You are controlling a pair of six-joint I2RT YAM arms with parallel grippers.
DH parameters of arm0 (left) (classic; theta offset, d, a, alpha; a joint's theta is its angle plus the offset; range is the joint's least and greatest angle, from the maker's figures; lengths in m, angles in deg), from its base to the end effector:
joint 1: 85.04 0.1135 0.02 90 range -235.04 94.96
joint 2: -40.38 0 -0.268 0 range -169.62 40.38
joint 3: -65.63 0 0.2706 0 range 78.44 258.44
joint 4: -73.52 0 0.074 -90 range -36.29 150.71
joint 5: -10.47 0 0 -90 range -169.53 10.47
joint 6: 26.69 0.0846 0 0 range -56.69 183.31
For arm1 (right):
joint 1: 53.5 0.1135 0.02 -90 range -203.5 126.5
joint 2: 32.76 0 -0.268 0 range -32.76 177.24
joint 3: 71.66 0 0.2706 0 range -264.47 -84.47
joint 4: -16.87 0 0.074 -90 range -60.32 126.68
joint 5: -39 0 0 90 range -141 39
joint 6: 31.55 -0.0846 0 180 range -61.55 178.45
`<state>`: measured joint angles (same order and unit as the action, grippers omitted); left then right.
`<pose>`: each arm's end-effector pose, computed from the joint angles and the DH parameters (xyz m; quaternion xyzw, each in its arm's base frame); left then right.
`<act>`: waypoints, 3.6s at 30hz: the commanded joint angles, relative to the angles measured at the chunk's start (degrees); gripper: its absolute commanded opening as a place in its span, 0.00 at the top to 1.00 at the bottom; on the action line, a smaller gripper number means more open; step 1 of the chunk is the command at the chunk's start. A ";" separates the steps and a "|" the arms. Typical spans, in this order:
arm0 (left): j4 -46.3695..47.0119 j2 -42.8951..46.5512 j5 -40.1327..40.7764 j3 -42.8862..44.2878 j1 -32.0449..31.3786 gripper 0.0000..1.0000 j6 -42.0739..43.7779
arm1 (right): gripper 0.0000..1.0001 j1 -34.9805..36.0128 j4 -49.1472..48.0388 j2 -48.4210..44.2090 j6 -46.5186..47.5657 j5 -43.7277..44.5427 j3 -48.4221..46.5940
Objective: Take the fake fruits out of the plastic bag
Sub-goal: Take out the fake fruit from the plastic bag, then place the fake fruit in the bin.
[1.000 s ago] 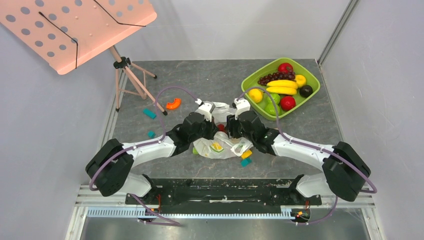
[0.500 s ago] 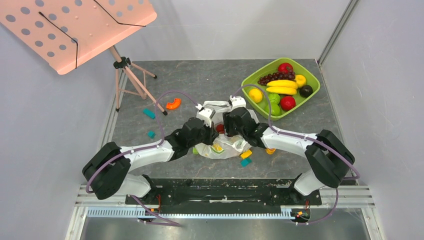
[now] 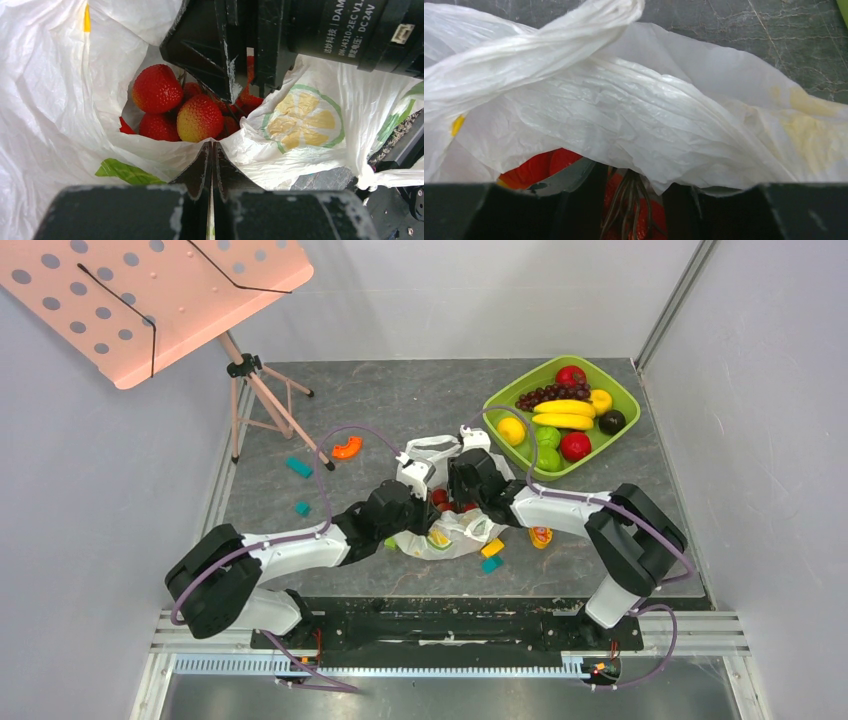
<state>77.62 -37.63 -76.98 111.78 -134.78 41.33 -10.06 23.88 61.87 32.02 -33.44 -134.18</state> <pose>0.2190 -0.2528 0.1590 0.1942 0.8336 -0.2873 0.4299 0.3013 0.2502 0.1392 -0.0671 0.8923 0.1301 0.4270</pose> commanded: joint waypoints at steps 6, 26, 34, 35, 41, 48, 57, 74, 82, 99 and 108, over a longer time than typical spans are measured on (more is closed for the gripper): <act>3.19 1.22 0.67 -1.51 -0.45 0.98 1.24 | 0.80 -0.82 -4.60 1.47 0.01 -2.95 -2.14; -1.41 8.05 6.36 1.00 -0.45 0.98 -0.62 | 1.00 -0.72 -5.31 -15.64 19.25 -21.51 5.72; -3.53 10.74 10.53 4.74 -0.36 0.98 1.17 | 1.00 -0.73 -1.85 -19.07 24.63 -28.16 6.56; -3.68 10.41 10.94 5.25 -0.29 0.98 1.55 | 1.00 -0.73 -1.80 -19.40 24.76 -28.98 6.73; -3.81 6.67 9.41 8.24 -0.24 0.98 2.43 | 1.00 -0.73 -2.02 -20.39 24.68 -33.14 6.56; -3.14 3.70 9.69 7.58 -0.21 0.98 2.60 | 1.00 -0.79 -1.72 -23.53 25.03 -35.23 7.00; -2.92 5.09 7.57 5.52 -0.23 0.98 2.11 | 1.00 -0.73 0.18 -25.02 21.99 -29.45 3.63; -4.05 9.32 8.26 3.84 -0.27 0.98 0.79 | 1.00 -0.72 -8.27 -31.83 11.81 -13.34 -1.27; -5.73 12.43 9.45 4.12 -0.27 0.98 1.23 | 1.00 -0.81 -14.49 -29.15 5.16 -11.15 -5.35; -5.31 13.99 8.48 2.28 -0.27 0.98 0.58 | 1.00 -10.76 -6.62 -19.78 4.17 -12.26 -24.73; -6.25 14.29 6.78 2.78 -0.27 0.98 0.58 | 1.00 -23.31 -0.64 -16.44 8.97 -8.72 -28.95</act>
<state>70.60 -24.65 -69.42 113.94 -135.00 41.94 -28.92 21.21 44.69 38.49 -44.93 -159.53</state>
